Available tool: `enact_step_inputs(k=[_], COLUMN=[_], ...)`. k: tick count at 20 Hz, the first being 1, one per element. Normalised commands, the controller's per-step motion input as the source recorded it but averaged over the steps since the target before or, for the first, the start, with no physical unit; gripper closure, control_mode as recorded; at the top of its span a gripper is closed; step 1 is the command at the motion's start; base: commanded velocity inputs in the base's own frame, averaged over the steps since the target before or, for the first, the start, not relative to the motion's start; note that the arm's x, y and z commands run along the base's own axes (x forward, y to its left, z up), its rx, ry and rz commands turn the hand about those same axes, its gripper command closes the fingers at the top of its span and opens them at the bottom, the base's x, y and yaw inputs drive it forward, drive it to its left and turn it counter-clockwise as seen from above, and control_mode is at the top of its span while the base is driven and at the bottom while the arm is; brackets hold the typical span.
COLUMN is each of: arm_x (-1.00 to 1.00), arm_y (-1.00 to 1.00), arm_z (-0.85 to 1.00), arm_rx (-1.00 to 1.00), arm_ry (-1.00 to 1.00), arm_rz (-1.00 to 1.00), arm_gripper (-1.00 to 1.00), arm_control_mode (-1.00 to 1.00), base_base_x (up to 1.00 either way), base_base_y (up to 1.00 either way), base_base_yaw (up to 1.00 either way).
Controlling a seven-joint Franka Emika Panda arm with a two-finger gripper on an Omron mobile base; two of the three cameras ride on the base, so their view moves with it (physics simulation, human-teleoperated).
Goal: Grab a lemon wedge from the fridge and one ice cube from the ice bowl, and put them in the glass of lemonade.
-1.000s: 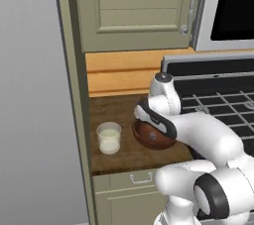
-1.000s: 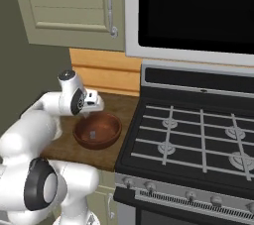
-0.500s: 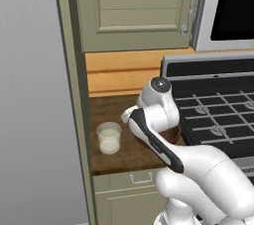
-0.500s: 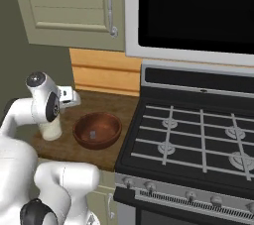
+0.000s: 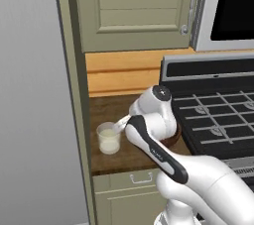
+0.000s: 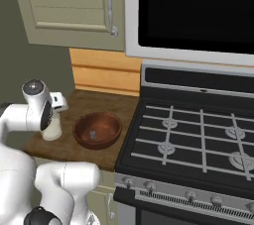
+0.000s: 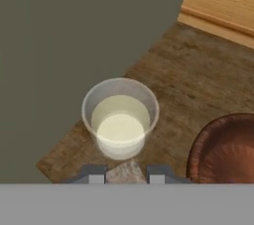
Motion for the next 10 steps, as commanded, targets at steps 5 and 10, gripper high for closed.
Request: enact_step_inputs(k=[5, 10], arm_x=[0.19, 0.11], arm_y=[0.02, 0.28], arm_z=[0.01, 0.0], arm_rx=[-0.07, -0.09], arm_ry=[0.18, 0.09], arm_rz=[0.0, 0.0], arm_gripper=[1.0, 1.0], arm_control_mode=[-1.0, -1.0], base_base_x=[0.0, 0.0], base_base_y=[0.0, 0.0], base_base_yaw=[0.0, 0.0])
